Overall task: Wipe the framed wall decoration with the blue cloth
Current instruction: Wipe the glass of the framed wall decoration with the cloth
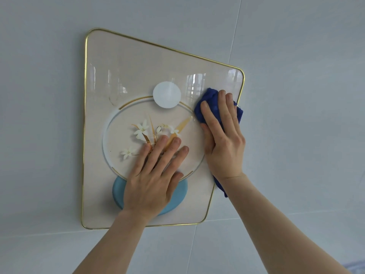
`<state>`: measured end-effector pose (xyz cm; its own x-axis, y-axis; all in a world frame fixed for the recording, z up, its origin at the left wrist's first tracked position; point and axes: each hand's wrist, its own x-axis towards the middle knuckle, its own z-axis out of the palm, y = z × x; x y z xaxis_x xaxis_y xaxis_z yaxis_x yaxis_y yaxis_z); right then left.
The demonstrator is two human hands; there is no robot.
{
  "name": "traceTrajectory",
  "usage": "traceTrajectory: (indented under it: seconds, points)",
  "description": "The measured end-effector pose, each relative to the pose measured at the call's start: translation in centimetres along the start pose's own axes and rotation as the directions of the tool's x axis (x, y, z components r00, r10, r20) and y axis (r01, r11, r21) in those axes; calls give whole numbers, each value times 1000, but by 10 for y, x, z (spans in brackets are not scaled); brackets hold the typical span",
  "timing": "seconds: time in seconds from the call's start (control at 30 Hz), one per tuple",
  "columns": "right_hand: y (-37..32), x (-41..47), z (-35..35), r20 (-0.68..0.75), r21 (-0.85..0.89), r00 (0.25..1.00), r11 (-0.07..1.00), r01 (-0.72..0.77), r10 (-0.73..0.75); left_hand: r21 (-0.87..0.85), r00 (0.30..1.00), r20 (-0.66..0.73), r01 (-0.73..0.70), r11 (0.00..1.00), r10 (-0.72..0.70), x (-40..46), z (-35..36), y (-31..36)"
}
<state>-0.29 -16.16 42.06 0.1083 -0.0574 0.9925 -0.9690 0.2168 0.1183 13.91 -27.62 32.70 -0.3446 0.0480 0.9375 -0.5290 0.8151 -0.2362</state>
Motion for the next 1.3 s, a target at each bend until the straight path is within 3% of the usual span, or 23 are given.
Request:
traceTrajectory:
  seconds: [0.3, 0.47, 0.57, 0.67, 0.8, 0.9, 1.0, 1.13, 1.3]
  points:
    - [-4, -11, -22, 92, -97, 996, 995, 18, -9, -106, 998, 67, 16, 994, -9, 3, -16, 2]
    - [2, -42, -57, 308, -202, 950, 974, 106, -40, -157, 982, 185, 70, 985, -40, 7, -34, 8]
    - [-9, -29, -73, 485, -304, 873, 946, 115, 50, -171, 966, 258, 78, 982, -32, 12, -46, 9]
    - [-27, -11, -86, 575, -370, 783, 929, -7, 235, -249, 956, 292, 106, 963, -29, 17, -62, 10]
    - [-47, 8, -107, 548, -357, 623, 830, -429, 558, -328, 980, 190, 127, 936, -66, 22, -88, -17]
    - [-64, 30, -112, 418, -148, 652, 756, -638, 632, -282, 970, 135, 233, 931, -202, 26, -103, -52]
    - [-82, 58, -96, 313, 83, 715, 732, -677, 625, -236, 933, 134, 357, 904, -334, 27, -106, -83]
    - [-107, 84, -60, 197, 272, 861, 818, -508, 469, -210, 917, 138, 395, 894, -373, 26, -94, -109]
    - [-116, 84, -6, 187, 153, 936, 933, -326, 297, -191, 927, 145, 370, 909, -347, 23, -75, -122]
